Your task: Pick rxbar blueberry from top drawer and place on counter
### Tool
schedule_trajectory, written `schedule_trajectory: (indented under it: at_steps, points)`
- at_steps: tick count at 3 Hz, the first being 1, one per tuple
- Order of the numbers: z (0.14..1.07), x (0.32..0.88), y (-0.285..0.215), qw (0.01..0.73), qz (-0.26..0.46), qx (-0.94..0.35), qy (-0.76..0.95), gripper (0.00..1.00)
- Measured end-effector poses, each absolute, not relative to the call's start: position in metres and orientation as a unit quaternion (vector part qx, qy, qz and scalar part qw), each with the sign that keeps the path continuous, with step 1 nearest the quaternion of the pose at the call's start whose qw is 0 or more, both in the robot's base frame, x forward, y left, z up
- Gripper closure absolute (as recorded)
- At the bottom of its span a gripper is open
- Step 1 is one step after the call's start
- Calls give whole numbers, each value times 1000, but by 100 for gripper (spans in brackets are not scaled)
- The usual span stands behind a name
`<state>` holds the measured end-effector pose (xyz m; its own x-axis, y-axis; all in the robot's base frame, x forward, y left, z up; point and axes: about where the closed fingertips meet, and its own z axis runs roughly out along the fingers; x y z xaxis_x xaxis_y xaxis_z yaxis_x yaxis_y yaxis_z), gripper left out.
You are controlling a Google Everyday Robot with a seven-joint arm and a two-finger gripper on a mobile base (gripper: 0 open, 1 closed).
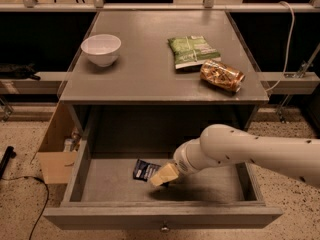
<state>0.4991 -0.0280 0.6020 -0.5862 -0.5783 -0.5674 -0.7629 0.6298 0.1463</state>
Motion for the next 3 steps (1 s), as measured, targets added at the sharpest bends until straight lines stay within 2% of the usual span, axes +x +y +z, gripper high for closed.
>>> schedule_trajectory:
  at_steps: [3]
  points:
    - [614,486,-17,245,216,-378,866,0]
